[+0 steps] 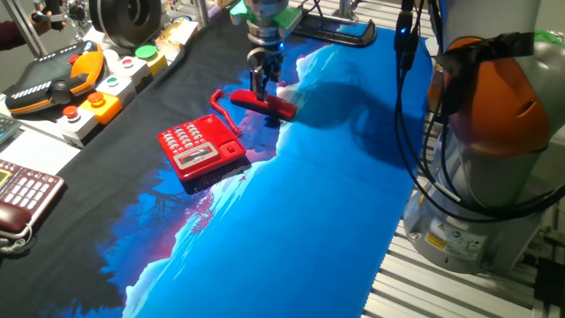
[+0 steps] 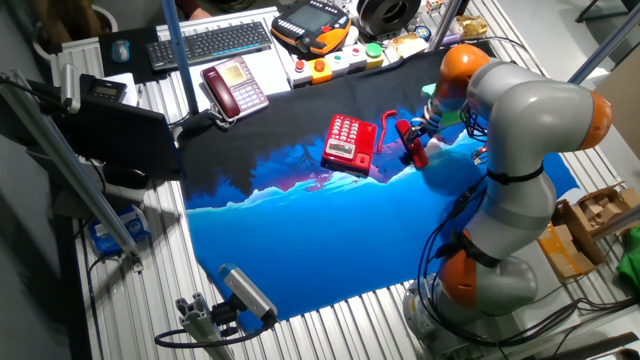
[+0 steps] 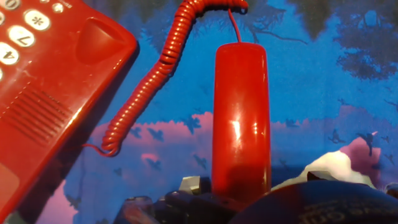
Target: Place the handset of the telephone on the corresponding phone cradle
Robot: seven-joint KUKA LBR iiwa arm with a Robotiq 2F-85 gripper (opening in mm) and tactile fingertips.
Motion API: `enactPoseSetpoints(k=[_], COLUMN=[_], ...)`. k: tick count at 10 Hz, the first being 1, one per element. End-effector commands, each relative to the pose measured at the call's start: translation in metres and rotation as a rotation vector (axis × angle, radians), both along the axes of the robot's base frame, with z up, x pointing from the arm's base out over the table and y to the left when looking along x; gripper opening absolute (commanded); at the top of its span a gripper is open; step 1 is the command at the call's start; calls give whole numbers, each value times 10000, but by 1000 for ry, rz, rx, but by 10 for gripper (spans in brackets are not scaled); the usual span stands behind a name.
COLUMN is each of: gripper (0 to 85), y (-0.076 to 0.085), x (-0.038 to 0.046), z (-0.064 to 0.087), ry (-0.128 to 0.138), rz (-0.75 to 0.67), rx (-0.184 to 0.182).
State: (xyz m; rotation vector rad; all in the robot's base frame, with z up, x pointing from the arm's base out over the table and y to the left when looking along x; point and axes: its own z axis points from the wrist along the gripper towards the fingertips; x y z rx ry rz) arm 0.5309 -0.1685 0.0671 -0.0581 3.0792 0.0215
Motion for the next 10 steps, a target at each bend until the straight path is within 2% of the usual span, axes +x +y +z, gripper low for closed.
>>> enactPoseSetpoints(k=[1, 10], gripper=[850, 850], y=[10, 48], x=[4, 31], z=[-35, -208], ry=[-5, -19], rz=[-4, -19], rx=[-1, -9])
